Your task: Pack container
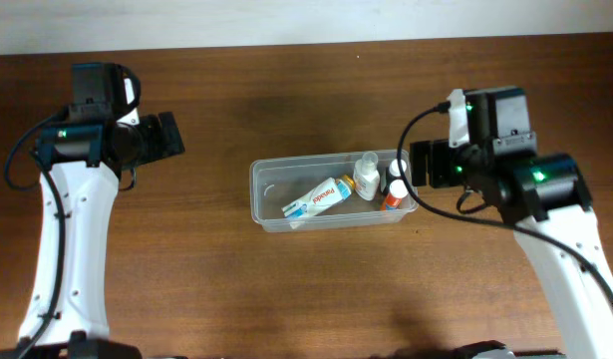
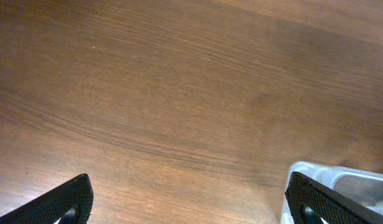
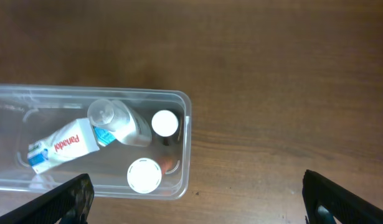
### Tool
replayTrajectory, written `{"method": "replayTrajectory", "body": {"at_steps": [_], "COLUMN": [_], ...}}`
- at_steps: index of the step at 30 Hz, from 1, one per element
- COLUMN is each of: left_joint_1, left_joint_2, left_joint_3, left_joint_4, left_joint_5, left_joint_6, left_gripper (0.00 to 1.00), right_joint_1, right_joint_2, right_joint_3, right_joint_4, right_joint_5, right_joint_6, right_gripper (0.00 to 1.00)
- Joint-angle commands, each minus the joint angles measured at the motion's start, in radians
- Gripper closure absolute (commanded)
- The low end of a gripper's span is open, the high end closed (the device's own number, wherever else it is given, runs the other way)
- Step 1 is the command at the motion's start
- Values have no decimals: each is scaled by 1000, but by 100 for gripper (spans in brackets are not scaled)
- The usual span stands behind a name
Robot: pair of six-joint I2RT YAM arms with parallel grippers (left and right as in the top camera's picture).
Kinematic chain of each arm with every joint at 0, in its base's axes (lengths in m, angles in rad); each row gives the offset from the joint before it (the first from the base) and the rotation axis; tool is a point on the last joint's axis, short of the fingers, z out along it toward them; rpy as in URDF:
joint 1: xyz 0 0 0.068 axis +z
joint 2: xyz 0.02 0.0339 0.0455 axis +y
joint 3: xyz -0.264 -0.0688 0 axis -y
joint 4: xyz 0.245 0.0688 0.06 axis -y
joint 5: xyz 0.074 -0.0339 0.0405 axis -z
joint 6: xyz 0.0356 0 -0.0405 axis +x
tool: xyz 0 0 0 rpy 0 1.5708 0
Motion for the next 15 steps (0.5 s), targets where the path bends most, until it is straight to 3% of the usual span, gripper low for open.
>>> {"method": "replayTrajectory", "body": {"at_steps": [1,5,8,11,15], "left_joint_1": [0,0,2,2,2], "left_joint_2": [-159,-448,-755,-945,-1016], "left_joint_3": [-79,-322,-573,-681,-684], "left_joint_4": [30,189,276,271,156], "left_joint_5": [40,81,82,71,71], "left_joint_6": [48,130,127,128,128], "left_gripper": [0,0,0,0,0], "right_joint_1": [8,8,8,7,7], "right_joint_2": [-152,-377,-676,-907,-1001], "right_joint_3": [-22,-193,-426,-580,-638], "right_joint_4": [-2,50,101,97,60], "right_joint_5": [51,79,79,79,79], "right_joint_6": [64,71,79,79,79], "right_gripper": [2,2,2,2,2]}}
